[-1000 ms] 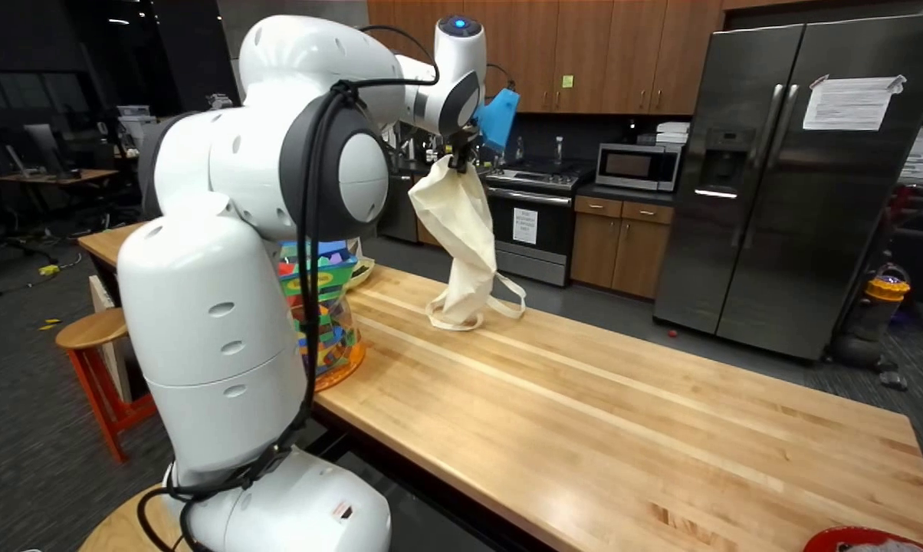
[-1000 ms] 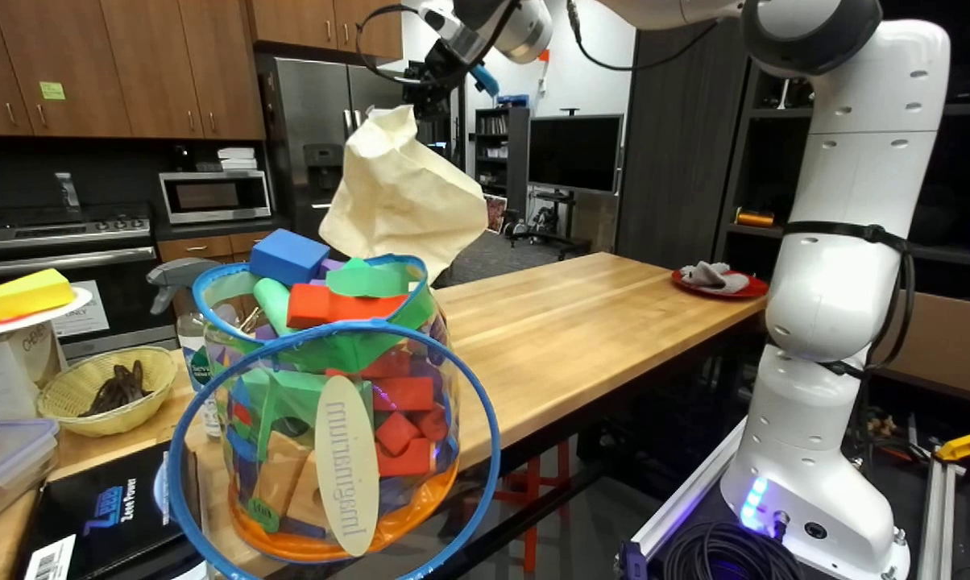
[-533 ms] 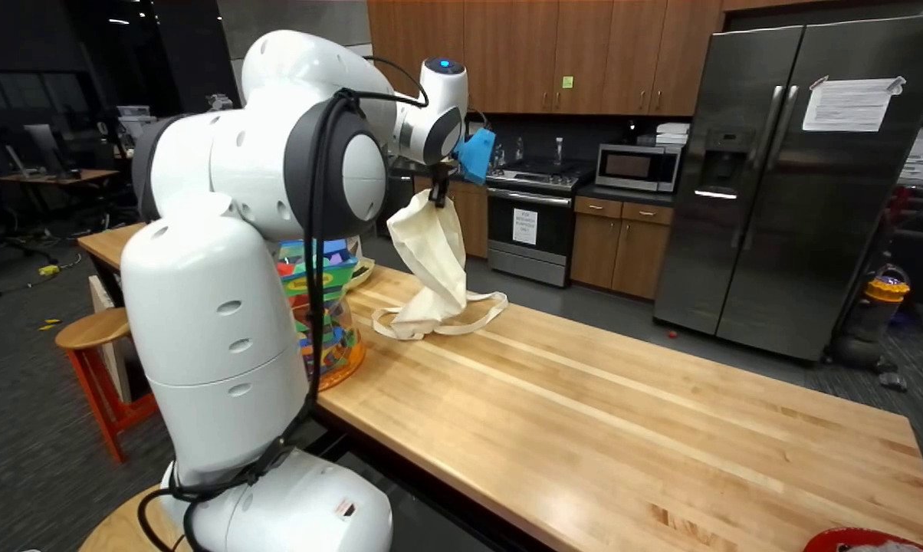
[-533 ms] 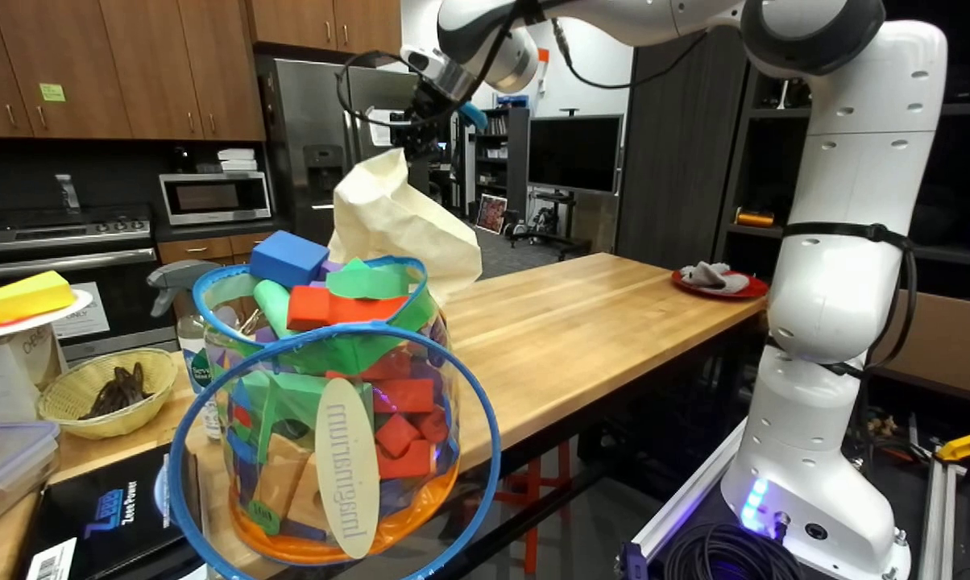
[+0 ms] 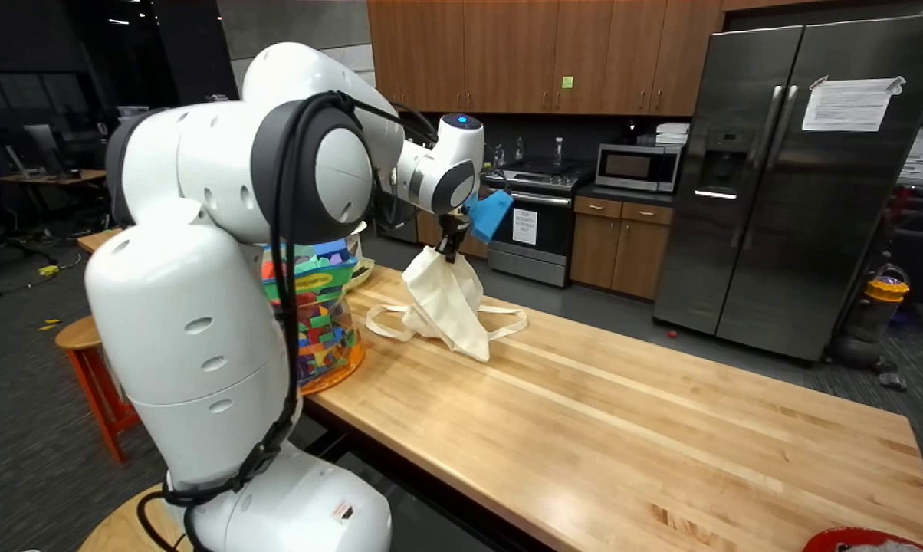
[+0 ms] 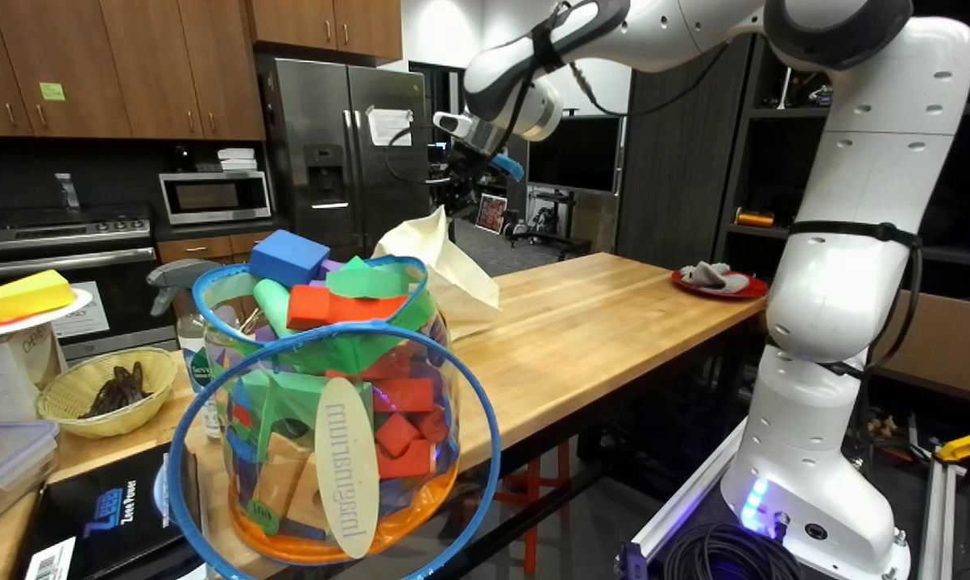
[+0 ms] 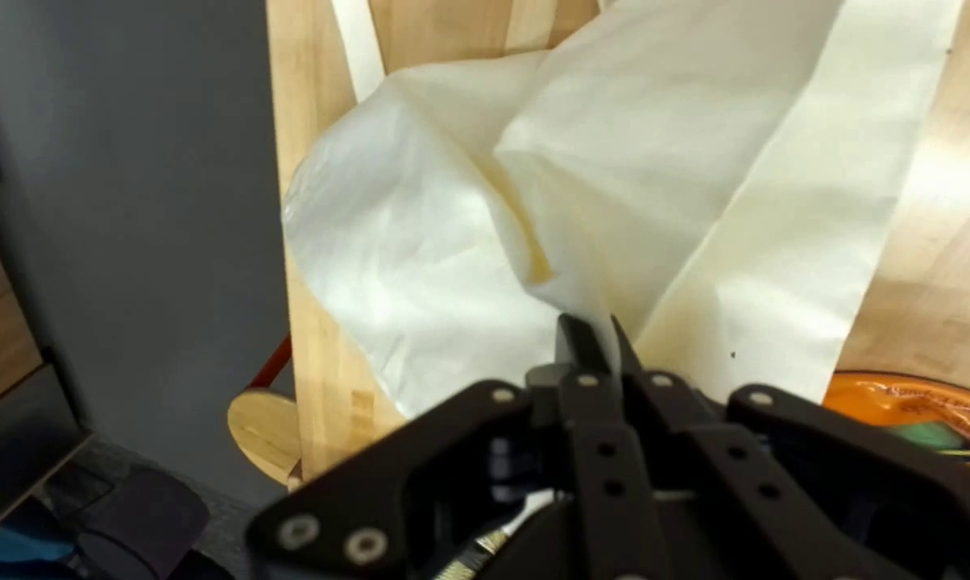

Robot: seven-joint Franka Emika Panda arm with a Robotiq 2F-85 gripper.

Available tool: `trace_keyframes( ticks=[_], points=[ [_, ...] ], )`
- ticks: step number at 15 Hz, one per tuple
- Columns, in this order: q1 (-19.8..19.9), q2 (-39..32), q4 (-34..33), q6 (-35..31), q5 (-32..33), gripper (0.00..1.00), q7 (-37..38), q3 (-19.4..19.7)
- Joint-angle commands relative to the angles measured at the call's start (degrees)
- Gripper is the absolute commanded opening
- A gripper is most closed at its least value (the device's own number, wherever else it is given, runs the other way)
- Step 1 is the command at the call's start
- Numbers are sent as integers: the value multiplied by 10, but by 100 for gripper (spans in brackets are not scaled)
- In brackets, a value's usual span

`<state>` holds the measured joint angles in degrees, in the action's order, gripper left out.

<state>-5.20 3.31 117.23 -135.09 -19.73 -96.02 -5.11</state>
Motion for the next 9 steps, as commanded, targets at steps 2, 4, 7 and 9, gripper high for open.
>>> trace_keyframes(
  ticks=[2,4,7,9],
  points=[
    [6,62,101,-26,14,1,62,18],
    [12,76,129,-36,24,1,90,29],
    [22,96,159,-48,31,1,119,51],
    [34,103,170,-52,48,1,126,69]
  ],
)
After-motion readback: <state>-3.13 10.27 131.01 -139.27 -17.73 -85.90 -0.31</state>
